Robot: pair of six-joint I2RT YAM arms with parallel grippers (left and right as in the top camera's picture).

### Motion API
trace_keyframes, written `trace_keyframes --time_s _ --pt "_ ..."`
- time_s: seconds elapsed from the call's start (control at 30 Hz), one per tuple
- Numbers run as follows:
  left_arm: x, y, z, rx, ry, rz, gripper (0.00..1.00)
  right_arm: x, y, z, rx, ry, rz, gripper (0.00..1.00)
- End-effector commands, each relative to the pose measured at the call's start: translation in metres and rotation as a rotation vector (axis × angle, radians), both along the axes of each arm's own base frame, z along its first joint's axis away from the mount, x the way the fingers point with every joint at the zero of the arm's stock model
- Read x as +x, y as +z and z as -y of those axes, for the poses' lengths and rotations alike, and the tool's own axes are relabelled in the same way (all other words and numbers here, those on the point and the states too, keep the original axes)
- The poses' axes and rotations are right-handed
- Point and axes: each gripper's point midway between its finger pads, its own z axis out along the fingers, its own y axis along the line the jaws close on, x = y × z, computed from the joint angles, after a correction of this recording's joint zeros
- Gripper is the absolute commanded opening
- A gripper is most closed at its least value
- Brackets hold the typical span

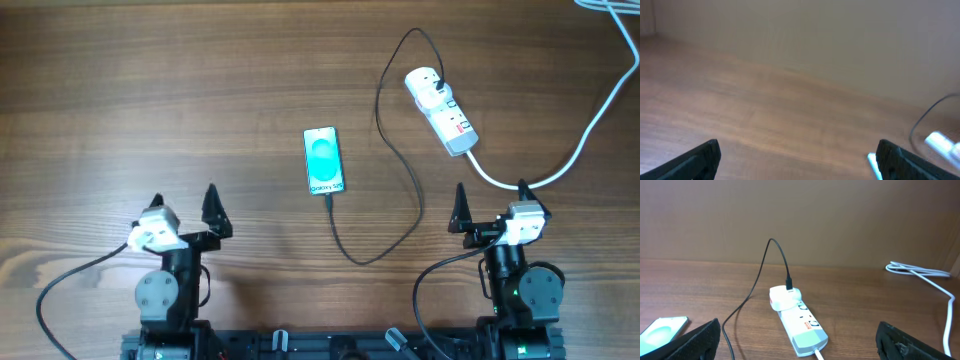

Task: Plug charger to phone and switch on socket

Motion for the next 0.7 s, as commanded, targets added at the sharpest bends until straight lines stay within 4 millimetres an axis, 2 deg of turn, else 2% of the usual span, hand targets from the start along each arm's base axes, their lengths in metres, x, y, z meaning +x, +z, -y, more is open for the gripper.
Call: trace_keyframes --time_s 0.0,0.67 --pt "-0.0001 -0.0041 0.0142 0.244 -0.104 -0.014 1.0 -0.0006 0.0021 -0.0011 -0.019 0.008 0.011 1.0" --pt "0.0 -0.004 0.0131 0.249 -0.097 -0.015 1.0 -0.0006 0.0022 -0.0011 -0.019 0.008 0.012 1.0"
